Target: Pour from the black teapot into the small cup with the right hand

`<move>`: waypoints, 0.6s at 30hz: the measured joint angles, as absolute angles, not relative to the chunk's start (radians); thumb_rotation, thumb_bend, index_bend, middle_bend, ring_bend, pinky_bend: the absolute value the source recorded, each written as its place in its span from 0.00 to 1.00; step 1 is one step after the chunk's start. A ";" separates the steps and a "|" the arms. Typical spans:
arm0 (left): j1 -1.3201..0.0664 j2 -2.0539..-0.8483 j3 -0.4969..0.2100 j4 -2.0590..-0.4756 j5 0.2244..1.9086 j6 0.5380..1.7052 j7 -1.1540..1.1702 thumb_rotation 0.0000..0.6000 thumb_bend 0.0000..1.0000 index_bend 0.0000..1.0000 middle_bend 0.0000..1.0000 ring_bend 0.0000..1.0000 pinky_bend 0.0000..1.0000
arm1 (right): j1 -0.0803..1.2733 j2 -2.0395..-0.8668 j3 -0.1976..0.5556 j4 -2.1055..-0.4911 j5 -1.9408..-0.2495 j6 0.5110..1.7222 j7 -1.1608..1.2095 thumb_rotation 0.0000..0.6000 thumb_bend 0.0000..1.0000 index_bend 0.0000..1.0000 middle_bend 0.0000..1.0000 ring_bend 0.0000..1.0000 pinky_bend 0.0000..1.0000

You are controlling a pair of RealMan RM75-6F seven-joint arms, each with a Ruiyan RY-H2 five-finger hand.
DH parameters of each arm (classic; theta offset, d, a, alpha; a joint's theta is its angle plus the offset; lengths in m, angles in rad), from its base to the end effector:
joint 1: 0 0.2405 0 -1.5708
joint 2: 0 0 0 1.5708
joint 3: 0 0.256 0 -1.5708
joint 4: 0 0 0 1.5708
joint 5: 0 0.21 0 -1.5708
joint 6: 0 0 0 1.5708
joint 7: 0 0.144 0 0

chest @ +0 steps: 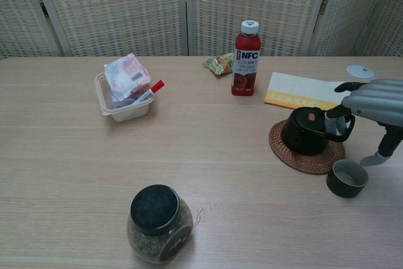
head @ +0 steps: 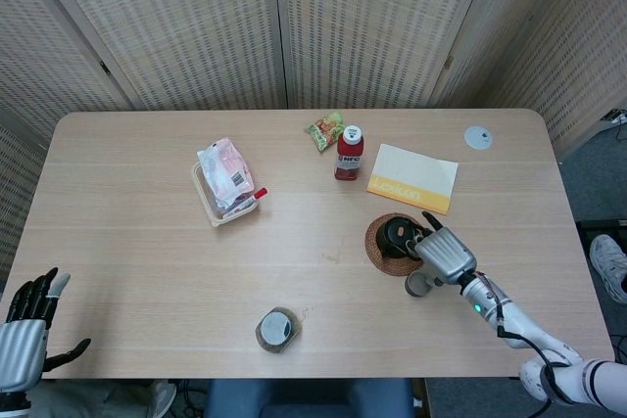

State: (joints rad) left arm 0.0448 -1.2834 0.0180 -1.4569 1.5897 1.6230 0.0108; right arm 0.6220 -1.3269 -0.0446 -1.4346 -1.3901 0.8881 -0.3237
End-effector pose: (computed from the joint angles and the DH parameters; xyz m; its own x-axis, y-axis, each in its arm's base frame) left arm -0.3288 0.1255 0.1232 0.4004 -0.0166 0.9162 0.9162 0.0205 -0.4001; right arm -0.2524 -0.2998 0.0259 0.7650 -0.2835 0.5783 -0.6315 -0.5066 0.5870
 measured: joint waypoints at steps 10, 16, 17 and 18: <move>0.046 -1.283 0.017 -1.458 1.589 1.624 0.013 1.00 0.01 0.00 0.00 0.00 0.00 | 0.628 -1.331 -0.038 -1.425 -1.387 0.864 -0.322 0.94 0.00 0.42 0.47 0.34 0.00; 0.048 -1.282 0.017 -1.456 1.586 1.624 0.010 1.00 0.01 0.00 0.00 0.00 0.00 | 0.628 -1.336 -0.038 -1.419 -1.386 0.856 -0.325 0.95 0.00 0.43 0.48 0.35 0.00; 0.048 -1.282 0.017 -1.455 1.585 1.624 0.009 1.00 0.01 0.00 0.00 0.00 0.00 | 0.628 -1.336 -0.039 -1.418 -1.385 0.854 -0.325 0.96 0.00 0.43 0.49 0.36 0.00; 0.048 -1.282 0.017 -1.455 1.585 1.624 0.009 1.00 0.01 0.00 0.00 0.00 0.00 | 0.628 -1.337 -0.039 -1.416 -1.384 0.850 -0.326 0.96 0.00 0.43 0.49 0.36 0.00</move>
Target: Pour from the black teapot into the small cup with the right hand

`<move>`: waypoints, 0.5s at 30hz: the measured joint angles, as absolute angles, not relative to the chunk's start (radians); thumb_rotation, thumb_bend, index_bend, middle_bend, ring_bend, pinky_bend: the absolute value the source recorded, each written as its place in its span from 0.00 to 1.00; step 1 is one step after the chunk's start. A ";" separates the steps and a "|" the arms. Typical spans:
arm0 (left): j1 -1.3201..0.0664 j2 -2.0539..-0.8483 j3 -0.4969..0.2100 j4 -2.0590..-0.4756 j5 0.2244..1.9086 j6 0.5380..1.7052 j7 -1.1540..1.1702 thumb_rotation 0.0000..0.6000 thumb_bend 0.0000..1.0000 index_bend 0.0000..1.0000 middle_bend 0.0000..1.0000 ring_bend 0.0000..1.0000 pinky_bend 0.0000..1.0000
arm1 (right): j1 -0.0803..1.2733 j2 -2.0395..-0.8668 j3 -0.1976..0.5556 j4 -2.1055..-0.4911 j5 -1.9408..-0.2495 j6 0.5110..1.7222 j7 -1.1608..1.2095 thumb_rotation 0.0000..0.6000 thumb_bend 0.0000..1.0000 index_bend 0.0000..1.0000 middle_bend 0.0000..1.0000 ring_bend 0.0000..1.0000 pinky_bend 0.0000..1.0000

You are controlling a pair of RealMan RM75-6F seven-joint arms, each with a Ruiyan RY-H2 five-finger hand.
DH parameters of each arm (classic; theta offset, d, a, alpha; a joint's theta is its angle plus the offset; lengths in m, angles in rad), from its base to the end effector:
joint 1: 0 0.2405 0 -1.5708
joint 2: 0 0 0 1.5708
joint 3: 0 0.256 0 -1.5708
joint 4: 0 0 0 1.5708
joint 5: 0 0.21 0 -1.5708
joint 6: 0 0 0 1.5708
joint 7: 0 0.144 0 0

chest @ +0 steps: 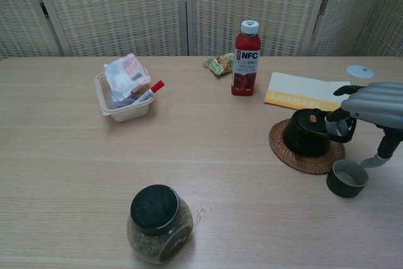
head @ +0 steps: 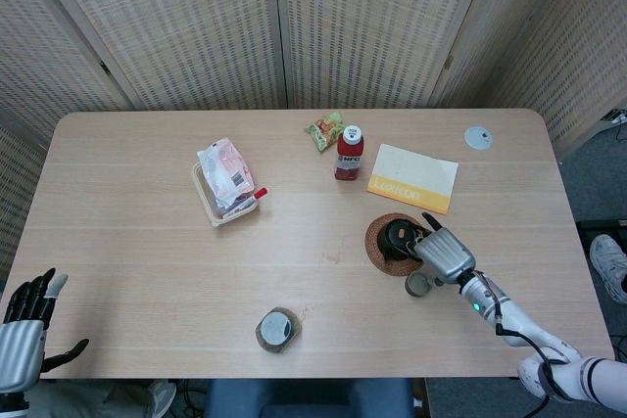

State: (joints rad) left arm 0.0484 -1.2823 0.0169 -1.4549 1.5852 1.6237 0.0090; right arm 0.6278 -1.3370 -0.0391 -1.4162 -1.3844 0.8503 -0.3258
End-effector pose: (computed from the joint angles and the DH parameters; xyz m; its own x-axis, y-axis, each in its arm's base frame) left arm -0.3302 0.1245 0.1242 0.4020 -0.0168 0.9155 0.9155 0.0283 -0.4014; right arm -0.2552 -0.3021 0.0213 0.7728 -0.3033 0.5576 -0.6256 -0.5122 0.5885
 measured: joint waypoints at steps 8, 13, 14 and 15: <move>0.047 -1.283 0.015 -1.454 1.584 1.622 0.008 1.00 0.01 0.00 0.00 0.00 0.00 | 0.629 -1.339 -0.037 -1.412 -1.380 0.840 -0.330 0.98 0.00 0.46 0.51 0.37 0.00; 0.047 -1.284 0.015 -1.454 1.585 1.621 0.007 1.00 0.01 0.00 0.00 0.00 0.00 | 0.633 -1.334 -0.035 -1.417 -1.377 0.828 -0.319 0.99 0.00 0.47 0.53 0.40 0.00; 0.046 -1.284 0.015 -1.454 1.584 1.621 0.007 1.00 0.01 0.00 0.00 0.00 0.00 | 0.634 -1.333 -0.035 -1.416 -1.377 0.827 -0.319 0.99 0.00 0.48 0.53 0.40 0.00; 0.046 -1.284 0.014 -1.454 1.584 1.620 0.007 1.00 0.01 0.00 0.00 0.00 0.00 | 0.634 -1.332 -0.034 -1.416 -1.377 0.826 -0.320 0.99 0.00 0.48 0.53 0.41 0.00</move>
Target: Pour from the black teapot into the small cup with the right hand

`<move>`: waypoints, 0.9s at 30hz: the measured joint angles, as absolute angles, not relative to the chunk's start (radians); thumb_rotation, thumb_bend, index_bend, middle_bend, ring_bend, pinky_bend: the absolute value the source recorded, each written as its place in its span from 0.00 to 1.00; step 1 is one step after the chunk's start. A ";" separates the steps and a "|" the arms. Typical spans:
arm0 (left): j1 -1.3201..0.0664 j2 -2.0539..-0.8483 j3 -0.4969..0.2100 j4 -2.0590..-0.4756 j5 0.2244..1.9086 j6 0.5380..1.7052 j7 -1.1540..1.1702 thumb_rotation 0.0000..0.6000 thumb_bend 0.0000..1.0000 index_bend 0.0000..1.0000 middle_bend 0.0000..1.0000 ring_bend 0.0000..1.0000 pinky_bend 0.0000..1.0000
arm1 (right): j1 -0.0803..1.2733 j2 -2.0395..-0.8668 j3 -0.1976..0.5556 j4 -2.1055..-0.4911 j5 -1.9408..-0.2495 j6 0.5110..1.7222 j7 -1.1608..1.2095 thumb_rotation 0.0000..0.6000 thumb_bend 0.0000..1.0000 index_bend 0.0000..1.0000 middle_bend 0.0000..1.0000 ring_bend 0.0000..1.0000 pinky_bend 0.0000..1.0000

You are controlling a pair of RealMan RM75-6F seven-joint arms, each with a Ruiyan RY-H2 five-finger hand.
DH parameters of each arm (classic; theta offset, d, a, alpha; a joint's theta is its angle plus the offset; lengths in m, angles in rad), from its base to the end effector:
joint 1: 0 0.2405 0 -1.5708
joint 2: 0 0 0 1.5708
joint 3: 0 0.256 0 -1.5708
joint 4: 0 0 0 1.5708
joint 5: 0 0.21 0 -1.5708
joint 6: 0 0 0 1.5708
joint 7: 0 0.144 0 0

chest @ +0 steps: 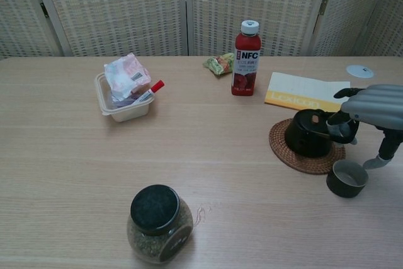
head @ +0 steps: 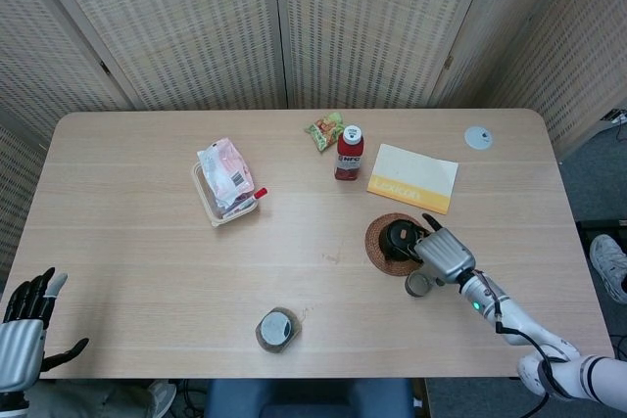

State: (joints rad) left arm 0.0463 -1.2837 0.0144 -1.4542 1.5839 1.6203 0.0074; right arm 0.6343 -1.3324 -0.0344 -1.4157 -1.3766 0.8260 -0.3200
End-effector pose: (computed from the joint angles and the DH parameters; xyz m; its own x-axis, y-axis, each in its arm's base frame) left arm -0.3302 0.1257 0.1237 0.3999 -0.0168 0.9164 0.9164 0.0279 -0.3994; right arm -0.2558 -0.3043 0.0214 0.7715 -0.3192 0.5503 -0.6291 -0.5113 0.5854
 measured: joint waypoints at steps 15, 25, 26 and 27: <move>0.045 -1.284 0.012 -1.452 1.581 1.618 0.003 1.00 0.01 0.00 0.00 0.00 0.00 | 0.648 -1.330 -0.027 -1.425 -1.369 0.798 -0.300 0.83 0.00 0.55 0.58 0.44 0.00; 0.047 -1.286 0.014 -1.445 1.577 1.615 -0.006 1.00 0.01 0.00 0.00 0.00 0.00 | 0.661 -1.324 -0.025 -1.422 -1.370 0.780 -0.297 0.60 0.00 0.62 0.62 0.48 0.00; 0.047 -1.286 0.014 -1.444 1.577 1.615 -0.007 1.00 0.01 0.00 0.00 0.00 0.00 | 0.662 -1.324 -0.025 -1.422 -1.372 0.780 -0.298 0.58 0.00 0.63 0.63 0.48 0.00; 0.047 -1.286 0.014 -1.444 1.577 1.615 -0.007 1.00 0.01 0.00 0.00 0.00 0.00 | 0.663 -1.324 -0.025 -1.421 -1.374 0.780 -0.299 0.58 0.00 0.63 0.64 0.49 0.00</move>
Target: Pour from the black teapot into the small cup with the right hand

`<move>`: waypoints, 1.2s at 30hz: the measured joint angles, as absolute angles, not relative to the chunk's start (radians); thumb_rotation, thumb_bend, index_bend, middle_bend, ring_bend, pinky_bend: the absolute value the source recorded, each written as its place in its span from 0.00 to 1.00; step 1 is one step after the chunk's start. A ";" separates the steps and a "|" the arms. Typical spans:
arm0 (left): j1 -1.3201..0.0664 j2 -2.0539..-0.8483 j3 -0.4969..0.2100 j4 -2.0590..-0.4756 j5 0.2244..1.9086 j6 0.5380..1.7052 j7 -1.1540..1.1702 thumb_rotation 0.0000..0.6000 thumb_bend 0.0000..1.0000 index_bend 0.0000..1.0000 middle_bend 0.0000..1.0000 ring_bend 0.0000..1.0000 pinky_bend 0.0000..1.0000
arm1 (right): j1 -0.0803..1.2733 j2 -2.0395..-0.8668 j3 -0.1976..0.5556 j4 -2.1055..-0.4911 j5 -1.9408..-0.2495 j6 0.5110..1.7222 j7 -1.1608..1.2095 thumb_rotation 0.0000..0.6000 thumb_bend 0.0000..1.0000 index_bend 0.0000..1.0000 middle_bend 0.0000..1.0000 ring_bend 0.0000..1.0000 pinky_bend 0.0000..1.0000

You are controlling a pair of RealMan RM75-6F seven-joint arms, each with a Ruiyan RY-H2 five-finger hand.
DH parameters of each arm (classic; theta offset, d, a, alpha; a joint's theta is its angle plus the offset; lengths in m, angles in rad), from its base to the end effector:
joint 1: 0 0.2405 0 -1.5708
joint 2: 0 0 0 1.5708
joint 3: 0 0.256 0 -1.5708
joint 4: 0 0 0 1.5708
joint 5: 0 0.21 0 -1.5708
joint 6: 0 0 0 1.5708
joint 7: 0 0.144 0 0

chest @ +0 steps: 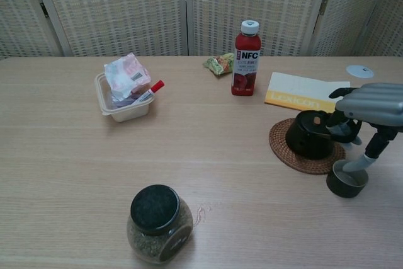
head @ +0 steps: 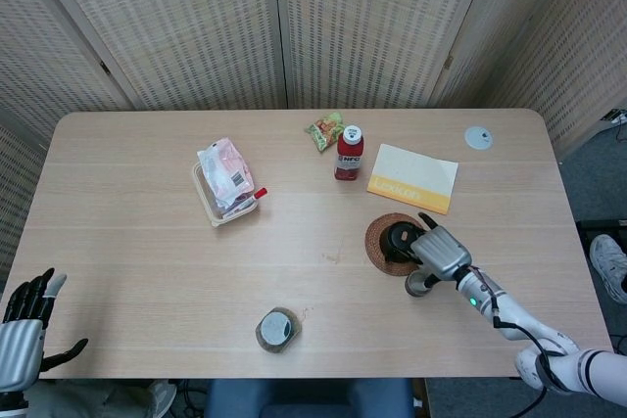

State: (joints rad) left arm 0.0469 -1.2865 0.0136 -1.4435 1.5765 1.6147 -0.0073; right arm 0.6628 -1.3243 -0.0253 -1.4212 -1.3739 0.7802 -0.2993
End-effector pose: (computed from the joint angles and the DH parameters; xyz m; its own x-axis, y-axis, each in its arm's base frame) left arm -0.3333 0.1256 0.1234 0.3939 -0.0119 0.9191 0.9187 0.0355 -0.3933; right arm -0.2492 -0.3107 0.0201 0.7697 -0.3376 0.5419 -0.6314 -0.5277 0.5681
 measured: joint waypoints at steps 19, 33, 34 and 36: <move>0.045 -1.290 0.010 -1.432 1.568 1.607 -0.015 1.00 0.01 0.00 0.00 0.00 0.00 | 0.657 -1.361 -0.028 -1.380 -1.359 0.795 -0.351 0.57 0.00 0.76 0.75 0.61 0.00; 0.050 -1.287 0.010 -1.428 1.566 1.613 -0.021 1.00 0.01 0.00 0.00 0.00 0.00 | 0.693 -1.402 0.020 -1.354 -1.316 0.765 -0.335 0.57 0.00 0.82 0.87 0.74 0.00; 0.050 -1.287 0.011 -1.428 1.566 1.613 -0.022 1.00 0.01 0.00 0.00 0.00 0.00 | 0.697 -1.405 0.022 -1.353 -1.311 0.759 -0.335 0.57 0.00 0.82 0.87 0.75 0.00; 0.051 -1.286 0.011 -1.427 1.566 1.614 -0.023 1.00 0.01 0.00 0.00 0.00 0.00 | 0.703 -1.412 0.027 -1.350 -1.297 0.747 -0.335 0.57 0.00 0.82 0.89 0.77 0.00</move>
State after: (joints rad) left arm 0.0508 -1.2863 0.0106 -1.4275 1.5663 1.6142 -0.0227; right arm 0.7035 -1.4124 0.0273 -1.3504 -1.2971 0.7474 -0.3350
